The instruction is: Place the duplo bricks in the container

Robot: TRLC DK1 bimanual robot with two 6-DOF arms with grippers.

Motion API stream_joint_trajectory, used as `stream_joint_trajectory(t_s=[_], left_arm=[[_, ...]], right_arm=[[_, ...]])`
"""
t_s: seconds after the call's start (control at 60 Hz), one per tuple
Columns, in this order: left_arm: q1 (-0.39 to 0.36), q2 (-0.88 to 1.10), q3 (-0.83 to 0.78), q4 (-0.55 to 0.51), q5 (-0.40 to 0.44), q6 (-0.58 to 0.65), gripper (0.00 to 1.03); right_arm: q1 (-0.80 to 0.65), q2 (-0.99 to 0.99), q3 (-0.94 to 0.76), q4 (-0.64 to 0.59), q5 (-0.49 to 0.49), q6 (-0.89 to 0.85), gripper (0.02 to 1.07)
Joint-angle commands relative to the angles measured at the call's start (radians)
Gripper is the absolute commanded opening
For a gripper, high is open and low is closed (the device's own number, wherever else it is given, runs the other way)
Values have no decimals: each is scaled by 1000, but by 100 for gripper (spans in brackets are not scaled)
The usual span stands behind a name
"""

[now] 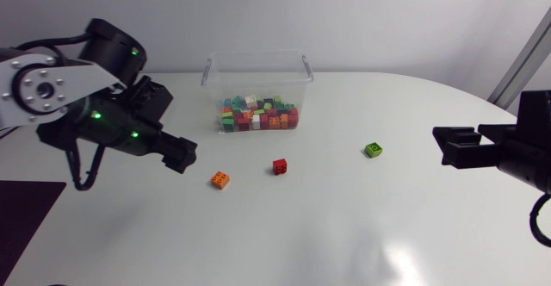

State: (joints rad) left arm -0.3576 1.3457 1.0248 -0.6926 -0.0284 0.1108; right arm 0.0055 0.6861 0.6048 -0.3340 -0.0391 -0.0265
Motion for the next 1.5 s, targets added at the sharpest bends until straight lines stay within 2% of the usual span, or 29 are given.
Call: stream_joint_trajectory(t_s=[0.0,0.133,0.25,0.467,0.55,0.767,0.817,1.0,1.05,1.15,1.25,1.483], left_arm=[[-14,113,69,-45,-1,30,95],[-6,294,182,-120,1,53,95],[-6,403,264,-177,-1,73,94],[-30,524,351,-183,-1,82,91],[-37,561,360,-182,-1,87,91],[-50,610,360,-156,1,101,87],[-52,616,362,-143,1,102,82],[-57,652,382,-134,1,107,82],[-60,667,380,-120,1,107,77],[-66,684,376,-100,1,109,77],[-67,695,382,-91,10,109,64],[-67,722,386,-96,12,109,56]], right_arm=[[-13,58,52,-42,-31,2,103],[-68,135,92,-57,-93,-6,103],[-133,224,156,-94,-203,-27,102],[-156,392,320,-243,-194,-254,102],[-151,411,319,-235,-219,-340,102],[-125,546,409,-277,-225,-365,102],[-124,570,429,-287,-231,-374,102],[-122,645,470,-293,-232,-386,102],[-122,664,481,-293,-232,-388,102],[-119,698,506,-293,-232,-388,101],[-114,741,530,-292,-232,-388,99],[-111,811,576,-287,-231,-389,99]])
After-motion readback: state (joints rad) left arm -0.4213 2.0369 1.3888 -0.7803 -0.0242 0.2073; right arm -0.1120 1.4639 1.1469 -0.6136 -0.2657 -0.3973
